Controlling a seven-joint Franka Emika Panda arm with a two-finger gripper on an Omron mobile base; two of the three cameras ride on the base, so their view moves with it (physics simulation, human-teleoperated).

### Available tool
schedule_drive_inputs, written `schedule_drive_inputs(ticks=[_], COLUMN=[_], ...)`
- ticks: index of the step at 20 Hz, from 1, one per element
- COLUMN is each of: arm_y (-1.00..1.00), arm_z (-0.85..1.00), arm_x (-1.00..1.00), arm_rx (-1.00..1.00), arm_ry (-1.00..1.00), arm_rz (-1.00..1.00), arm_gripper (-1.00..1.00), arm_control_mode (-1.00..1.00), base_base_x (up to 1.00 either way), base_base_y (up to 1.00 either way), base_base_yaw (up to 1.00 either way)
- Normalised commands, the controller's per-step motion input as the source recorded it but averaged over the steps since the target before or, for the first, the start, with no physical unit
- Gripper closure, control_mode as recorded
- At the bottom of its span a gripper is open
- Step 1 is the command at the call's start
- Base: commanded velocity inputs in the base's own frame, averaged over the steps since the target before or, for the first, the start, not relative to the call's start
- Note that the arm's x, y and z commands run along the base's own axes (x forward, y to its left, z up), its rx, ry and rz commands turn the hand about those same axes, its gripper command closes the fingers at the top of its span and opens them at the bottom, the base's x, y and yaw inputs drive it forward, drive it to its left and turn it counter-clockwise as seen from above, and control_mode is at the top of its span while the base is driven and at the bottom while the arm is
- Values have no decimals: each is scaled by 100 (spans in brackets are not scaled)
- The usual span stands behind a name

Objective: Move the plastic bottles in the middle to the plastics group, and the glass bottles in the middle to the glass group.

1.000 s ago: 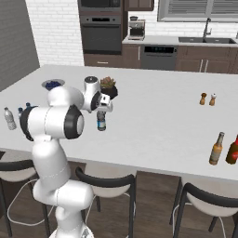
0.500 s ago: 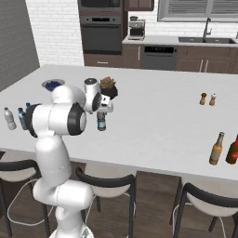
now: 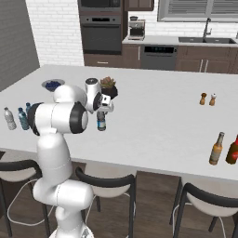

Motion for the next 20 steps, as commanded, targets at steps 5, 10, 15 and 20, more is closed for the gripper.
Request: schedule_drive_inputs(ticks=[5,10,15,20], arm_y=[0,0,0,0], arm_z=[-23,-11,0,0], arm_x=[2,1,0,0], arm_rx=[0,0,0,0], arm_ry=[0,0,0,0], arm_rz=[0,0,0,0], arm_gripper=[-100,-100,100,100], arm_control_mode=[-100,-100,-100,-100], base_base_x=[0,0,0,0], base_base_y=[0,0,0,0], base_base_yaw=[0,0,0,0])
